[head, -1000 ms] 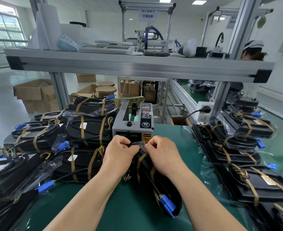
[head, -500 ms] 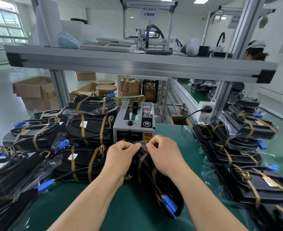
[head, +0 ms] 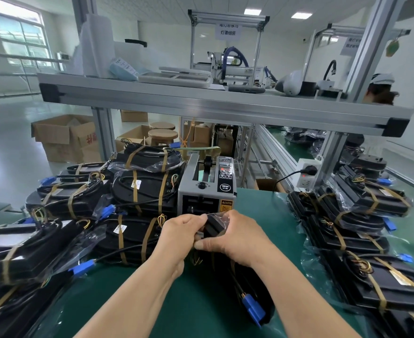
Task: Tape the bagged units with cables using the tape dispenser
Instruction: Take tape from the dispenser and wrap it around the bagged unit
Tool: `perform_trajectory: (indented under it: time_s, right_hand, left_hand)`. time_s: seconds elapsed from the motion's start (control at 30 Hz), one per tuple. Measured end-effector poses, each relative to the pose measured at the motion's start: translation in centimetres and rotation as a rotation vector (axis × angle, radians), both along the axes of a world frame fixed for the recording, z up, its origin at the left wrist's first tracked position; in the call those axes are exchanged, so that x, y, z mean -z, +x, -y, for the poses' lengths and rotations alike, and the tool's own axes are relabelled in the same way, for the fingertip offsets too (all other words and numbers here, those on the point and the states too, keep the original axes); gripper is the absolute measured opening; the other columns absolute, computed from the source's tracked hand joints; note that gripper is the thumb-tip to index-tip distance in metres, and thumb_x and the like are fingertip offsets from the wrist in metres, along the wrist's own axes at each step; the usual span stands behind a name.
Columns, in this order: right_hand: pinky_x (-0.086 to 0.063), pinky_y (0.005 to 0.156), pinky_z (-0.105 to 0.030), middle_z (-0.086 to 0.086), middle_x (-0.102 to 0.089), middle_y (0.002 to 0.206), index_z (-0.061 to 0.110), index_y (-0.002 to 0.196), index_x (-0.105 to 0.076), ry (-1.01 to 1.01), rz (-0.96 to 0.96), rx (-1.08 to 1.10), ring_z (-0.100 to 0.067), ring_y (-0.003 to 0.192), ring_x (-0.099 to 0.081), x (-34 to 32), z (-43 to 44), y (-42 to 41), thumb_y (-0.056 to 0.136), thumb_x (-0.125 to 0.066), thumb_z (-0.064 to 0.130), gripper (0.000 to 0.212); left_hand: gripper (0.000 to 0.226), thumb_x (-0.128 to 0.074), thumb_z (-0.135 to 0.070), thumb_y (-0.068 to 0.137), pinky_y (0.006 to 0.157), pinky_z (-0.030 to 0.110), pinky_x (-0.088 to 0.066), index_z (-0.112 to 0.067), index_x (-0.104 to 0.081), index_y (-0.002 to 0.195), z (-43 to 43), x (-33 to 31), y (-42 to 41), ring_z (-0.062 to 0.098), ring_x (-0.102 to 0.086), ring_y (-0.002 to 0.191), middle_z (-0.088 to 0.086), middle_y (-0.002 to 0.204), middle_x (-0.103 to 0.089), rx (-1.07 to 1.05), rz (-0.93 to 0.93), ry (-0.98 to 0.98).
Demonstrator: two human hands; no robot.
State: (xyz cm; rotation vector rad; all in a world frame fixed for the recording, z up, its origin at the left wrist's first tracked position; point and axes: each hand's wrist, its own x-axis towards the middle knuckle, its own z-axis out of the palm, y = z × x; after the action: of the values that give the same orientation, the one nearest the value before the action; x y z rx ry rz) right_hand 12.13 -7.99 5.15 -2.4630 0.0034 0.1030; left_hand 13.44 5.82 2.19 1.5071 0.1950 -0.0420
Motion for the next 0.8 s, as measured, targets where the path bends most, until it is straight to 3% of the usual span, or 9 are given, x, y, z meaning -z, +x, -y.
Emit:
perform_trajectory:
  time_s: [0.13, 0.23, 0.37, 0.47, 0.57, 0.67, 0.8]
  right_hand:
    - [-0.059, 0.081, -0.039, 0.000, -0.074, 0.088, 0.021, 0.095, -0.070, -0.054, 0.013, -0.020, -0.019, 0.084, -0.070, -0.5, 0.1, -0.4, 0.066, -0.082, 0.052, 0.044]
    - [-0.058, 0.078, -0.039, -0.004, -0.076, 0.083, 0.015, 0.085, -0.073, 0.101, 0.032, -0.016, -0.019, 0.078, -0.072, -1.5, 1.0, -1.4, 0.066, -0.087, 0.036, 0.032]
    - [-0.060, 0.076, -0.038, -0.002, -0.077, 0.084, 0.016, 0.093, -0.070, 0.413, 0.117, -0.015, -0.013, 0.075, -0.072, -2.8, 2.5, -3.5, 0.050, -0.089, 0.025, 0.047]
    - [-0.057, 0.065, -0.027, -0.002, -0.076, 0.085, 0.019, 0.095, -0.068, 0.661, 0.177, -0.009, -0.012, 0.074, -0.071, -1.9, 3.0, -5.2, 0.049, -0.084, 0.024, 0.049]
    - [-0.052, 0.067, -0.022, -0.003, -0.076, 0.087, 0.024, 0.092, -0.070, 0.817, 0.239, 0.050, -0.011, 0.077, -0.070, -0.3, 3.5, -6.6, 0.045, -0.082, 0.032, 0.049]
    - [-0.050, 0.072, -0.027, 0.000, -0.075, 0.087, 0.031, 0.092, -0.070, 0.857, 0.265, 0.076, -0.012, 0.079, -0.068, 0.7, 4.0, -7.5, 0.045, -0.081, 0.034, 0.049]
    - [-0.051, 0.073, -0.021, 0.001, -0.076, 0.093, 0.035, 0.096, -0.072, 0.862, 0.239, -0.016, -0.012, 0.085, -0.070, 0.6, 4.5, -8.2, 0.045, -0.078, 0.031, 0.052]
  left_hand:
    - [0.024, -0.062, -0.028, 0.094, 0.048, 0.009, -0.042, -0.027, -0.080, 0.079, -0.3, -0.7, -1.6, -0.006, -0.059, 0.055, -0.010, 0.063, -0.070, 0.081, 0.072, 0.044]
    - [0.022, -0.059, -0.024, 0.097, 0.061, 0.007, -0.047, -0.029, -0.079, 0.090, 0.1, -2.1, -3.3, -0.010, -0.066, 0.077, -0.010, 0.087, -0.076, 0.137, 0.183, 0.071]
    - [0.018, -0.060, -0.028, 0.096, 0.089, 0.024, -0.051, -0.030, -0.078, 0.094, 0.9, -4.3, -5.7, 0.002, -0.064, 0.100, -0.015, 0.101, -0.068, 0.203, 0.421, 0.196]
    - [0.014, -0.059, -0.030, 0.097, 0.087, 0.020, -0.049, -0.029, -0.073, 0.097, 1.8, -4.9, -7.7, -0.002, -0.058, 0.102, -0.019, 0.101, -0.062, 0.233, 0.587, 0.392]
    - [0.015, -0.058, -0.028, 0.097, 0.087, 0.025, -0.049, -0.026, -0.072, 0.091, 2.1, -4.9, -8.6, 0.001, -0.059, 0.100, -0.017, 0.098, -0.065, 0.250, 0.648, 0.427]
    - [0.018, -0.057, -0.026, 0.098, 0.087, 0.020, -0.047, -0.029, -0.072, 0.089, 1.5, -5.3, -8.2, 0.000, -0.059, 0.100, -0.020, 0.097, -0.066, 0.240, 0.685, 0.469]
    - [0.021, -0.056, -0.028, 0.098, 0.088, 0.022, -0.044, -0.028, -0.075, 0.088, 0.9, -6.5, -6.2, -0.002, -0.055, 0.100, -0.022, 0.094, -0.065, 0.296, 0.670, 0.669]
